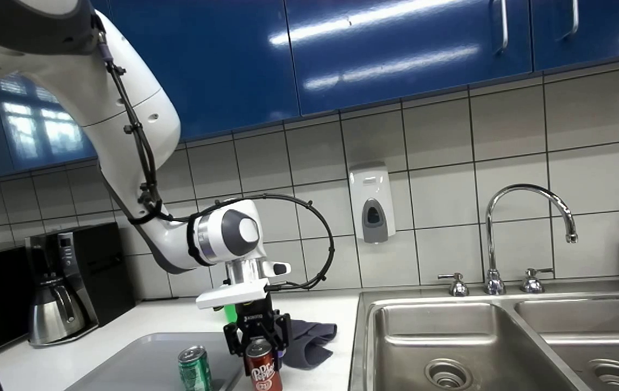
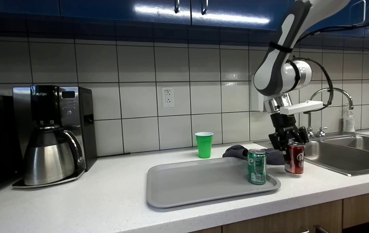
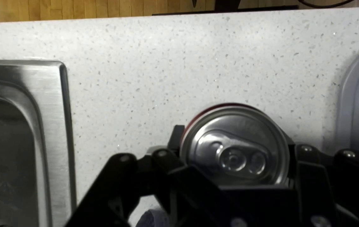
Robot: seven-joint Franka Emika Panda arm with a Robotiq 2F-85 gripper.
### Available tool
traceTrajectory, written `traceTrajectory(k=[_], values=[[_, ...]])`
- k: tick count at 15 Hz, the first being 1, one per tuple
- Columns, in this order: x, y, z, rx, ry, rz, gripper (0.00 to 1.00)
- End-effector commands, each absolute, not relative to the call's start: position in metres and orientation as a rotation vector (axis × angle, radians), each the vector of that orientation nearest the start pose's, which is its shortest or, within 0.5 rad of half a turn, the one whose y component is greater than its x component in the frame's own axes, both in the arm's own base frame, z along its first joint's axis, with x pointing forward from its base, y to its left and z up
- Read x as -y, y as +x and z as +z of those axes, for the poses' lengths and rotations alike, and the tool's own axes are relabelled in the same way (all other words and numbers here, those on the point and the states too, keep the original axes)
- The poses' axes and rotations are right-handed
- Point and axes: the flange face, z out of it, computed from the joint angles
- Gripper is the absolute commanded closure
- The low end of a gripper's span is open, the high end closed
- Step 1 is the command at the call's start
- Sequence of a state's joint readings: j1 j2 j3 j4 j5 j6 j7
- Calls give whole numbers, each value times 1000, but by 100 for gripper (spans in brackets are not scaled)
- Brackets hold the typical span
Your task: Put the metal can onto the tray
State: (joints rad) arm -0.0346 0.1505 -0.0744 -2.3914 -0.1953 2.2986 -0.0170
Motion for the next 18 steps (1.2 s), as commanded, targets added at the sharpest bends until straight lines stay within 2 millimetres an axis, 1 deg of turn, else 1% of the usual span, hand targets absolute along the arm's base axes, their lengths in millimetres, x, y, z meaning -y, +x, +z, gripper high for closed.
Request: traceTrajectory(k=[1, 5, 9, 11, 14, 18], values=[[47, 469, 278, 127, -3246, 267, 60], [29, 473, 307, 177, -3257, 161, 60], [3, 477, 326, 239, -3244, 99, 60], [-13, 479, 331, 278, -3235, 75, 60], [-37, 484, 334, 337, -3223, 61, 60], [-63, 497, 337, 407, -3213, 36, 60]])
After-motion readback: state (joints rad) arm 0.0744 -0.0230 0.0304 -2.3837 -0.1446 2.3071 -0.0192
